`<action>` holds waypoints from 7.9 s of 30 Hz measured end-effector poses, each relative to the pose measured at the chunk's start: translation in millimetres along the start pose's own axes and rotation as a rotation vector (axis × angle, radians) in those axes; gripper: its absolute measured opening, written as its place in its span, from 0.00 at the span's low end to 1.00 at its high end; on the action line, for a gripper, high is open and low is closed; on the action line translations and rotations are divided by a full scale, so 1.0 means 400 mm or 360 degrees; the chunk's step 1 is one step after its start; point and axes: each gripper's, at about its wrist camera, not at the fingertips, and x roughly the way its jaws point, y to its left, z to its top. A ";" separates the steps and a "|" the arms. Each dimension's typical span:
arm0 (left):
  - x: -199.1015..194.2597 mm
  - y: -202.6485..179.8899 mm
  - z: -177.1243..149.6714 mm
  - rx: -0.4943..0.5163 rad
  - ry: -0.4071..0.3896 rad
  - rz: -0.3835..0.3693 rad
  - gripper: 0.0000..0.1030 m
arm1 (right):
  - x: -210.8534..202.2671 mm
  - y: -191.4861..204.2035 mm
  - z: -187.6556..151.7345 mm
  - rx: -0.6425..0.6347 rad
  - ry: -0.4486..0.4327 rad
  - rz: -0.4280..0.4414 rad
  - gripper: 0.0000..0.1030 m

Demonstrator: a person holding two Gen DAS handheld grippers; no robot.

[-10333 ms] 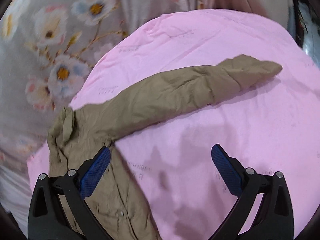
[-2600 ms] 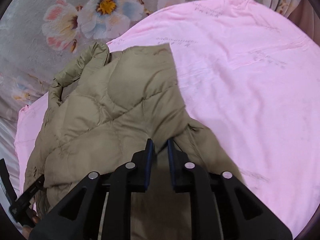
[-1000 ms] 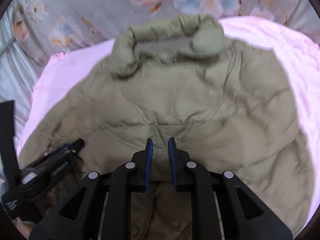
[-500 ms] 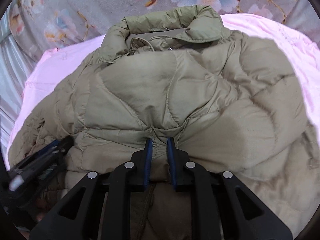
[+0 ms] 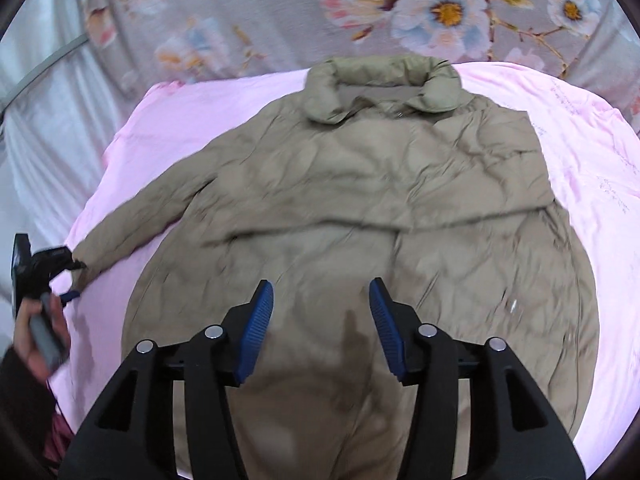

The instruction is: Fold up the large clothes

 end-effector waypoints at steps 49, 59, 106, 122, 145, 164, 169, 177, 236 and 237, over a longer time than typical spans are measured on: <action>-0.351 -0.796 -0.842 0.1517 0.0438 -0.0970 0.40 | -0.181 -0.350 -0.063 0.0506 -0.0180 -0.0268 0.62; -0.189 -0.534 -0.464 0.1101 0.0152 -0.0457 0.46 | 0.013 -0.333 0.159 0.0465 -0.0158 -0.0048 0.68; 0.068 -0.827 -0.644 0.1574 -0.0015 -0.0117 0.47 | 0.022 -0.484 0.217 0.0516 -0.0162 -0.0347 0.13; 0.040 -0.889 -0.646 0.1488 0.0087 -0.0271 0.37 | 0.298 -0.251 0.287 0.0149 0.0009 -0.0083 0.13; 0.029 -0.793 -0.600 0.1489 -0.0106 -0.0200 0.45 | 0.160 -0.391 0.167 0.0505 -0.0049 -0.0233 0.12; 0.009 -0.786 -0.615 0.1456 -0.0151 -0.0286 0.47 | 0.194 -0.327 0.235 0.0360 -0.0101 -0.0199 0.14; 0.080 -0.813 -0.670 0.1538 -0.0123 -0.0239 0.49 | 0.285 -0.313 0.222 0.0250 -0.0049 -0.0206 0.13; 0.077 -0.745 -0.708 0.1593 -0.0259 -0.0298 0.50 | 0.285 -0.307 0.157 0.0200 -0.0115 -0.0223 0.13; 0.102 -0.926 -0.497 0.1390 0.0219 -0.0755 0.18 | 0.244 -0.464 0.375 0.0496 -0.0236 -0.0063 0.11; 0.077 -0.915 -0.489 0.1388 0.0152 -0.0748 0.18 | 0.227 -0.453 0.381 0.0464 -0.0269 -0.0075 0.11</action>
